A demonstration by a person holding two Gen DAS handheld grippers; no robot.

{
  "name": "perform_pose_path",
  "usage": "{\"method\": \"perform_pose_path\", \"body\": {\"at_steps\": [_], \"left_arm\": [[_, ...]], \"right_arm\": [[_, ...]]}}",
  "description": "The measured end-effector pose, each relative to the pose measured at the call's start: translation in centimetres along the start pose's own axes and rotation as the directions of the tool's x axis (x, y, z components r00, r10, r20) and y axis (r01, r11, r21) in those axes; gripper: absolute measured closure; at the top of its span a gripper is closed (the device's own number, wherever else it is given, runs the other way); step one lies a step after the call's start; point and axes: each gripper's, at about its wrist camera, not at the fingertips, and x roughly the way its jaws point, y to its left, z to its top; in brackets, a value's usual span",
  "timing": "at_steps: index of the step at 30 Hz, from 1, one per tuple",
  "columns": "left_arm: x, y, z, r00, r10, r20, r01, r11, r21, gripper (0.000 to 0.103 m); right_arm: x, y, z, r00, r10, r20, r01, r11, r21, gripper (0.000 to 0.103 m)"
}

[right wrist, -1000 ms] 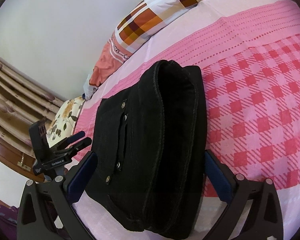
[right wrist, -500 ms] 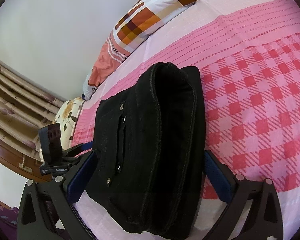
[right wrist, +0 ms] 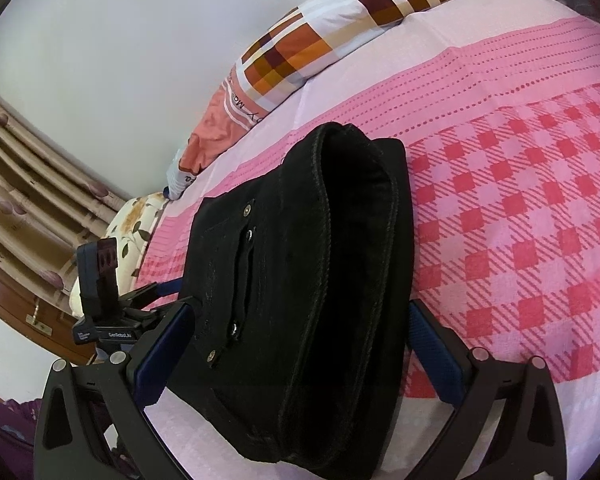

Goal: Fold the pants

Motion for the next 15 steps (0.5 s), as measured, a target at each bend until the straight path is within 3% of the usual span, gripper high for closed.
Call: {"method": "perform_pose_path", "body": {"at_steps": [15], "left_arm": [[0.34, -0.46, -0.39, 0.999, 0.042, 0.032, -0.043, 0.999, 0.024, 0.0]], "right_arm": [[0.14, 0.3, -0.19, 1.0, -0.011, 0.02, 0.012, 0.999, -0.034, 0.0]]}}
